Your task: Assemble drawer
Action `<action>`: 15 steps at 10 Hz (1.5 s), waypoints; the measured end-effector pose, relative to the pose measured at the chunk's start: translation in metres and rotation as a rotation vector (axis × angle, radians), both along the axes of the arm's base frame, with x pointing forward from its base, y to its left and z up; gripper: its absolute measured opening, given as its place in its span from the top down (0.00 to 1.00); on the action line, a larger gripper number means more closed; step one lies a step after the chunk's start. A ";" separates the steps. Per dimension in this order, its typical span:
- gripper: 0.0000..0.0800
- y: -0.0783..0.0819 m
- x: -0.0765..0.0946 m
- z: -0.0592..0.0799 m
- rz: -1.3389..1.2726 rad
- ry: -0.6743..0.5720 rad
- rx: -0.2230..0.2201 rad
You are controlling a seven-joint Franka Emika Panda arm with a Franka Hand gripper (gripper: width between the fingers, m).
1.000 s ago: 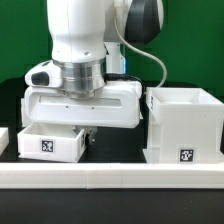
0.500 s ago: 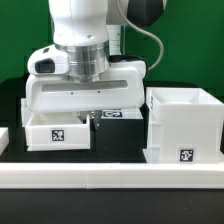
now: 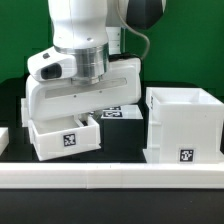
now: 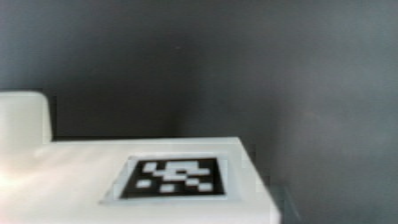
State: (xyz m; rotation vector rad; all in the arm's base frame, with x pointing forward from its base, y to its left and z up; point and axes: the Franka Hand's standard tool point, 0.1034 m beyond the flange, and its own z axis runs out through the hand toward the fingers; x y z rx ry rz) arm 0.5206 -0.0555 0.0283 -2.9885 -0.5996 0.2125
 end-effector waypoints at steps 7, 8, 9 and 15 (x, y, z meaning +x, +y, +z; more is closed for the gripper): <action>0.95 0.004 -0.003 -0.004 0.514 -0.015 0.064; 0.95 0.003 -0.003 -0.004 0.601 -0.020 0.074; 0.95 0.001 0.001 -0.006 0.743 -0.057 0.066; 0.95 -0.009 0.001 -0.010 1.139 -0.107 0.039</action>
Offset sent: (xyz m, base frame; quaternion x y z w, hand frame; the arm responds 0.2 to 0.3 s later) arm -0.0029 0.0206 0.0085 -0.0197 -0.0106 -0.2135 0.9767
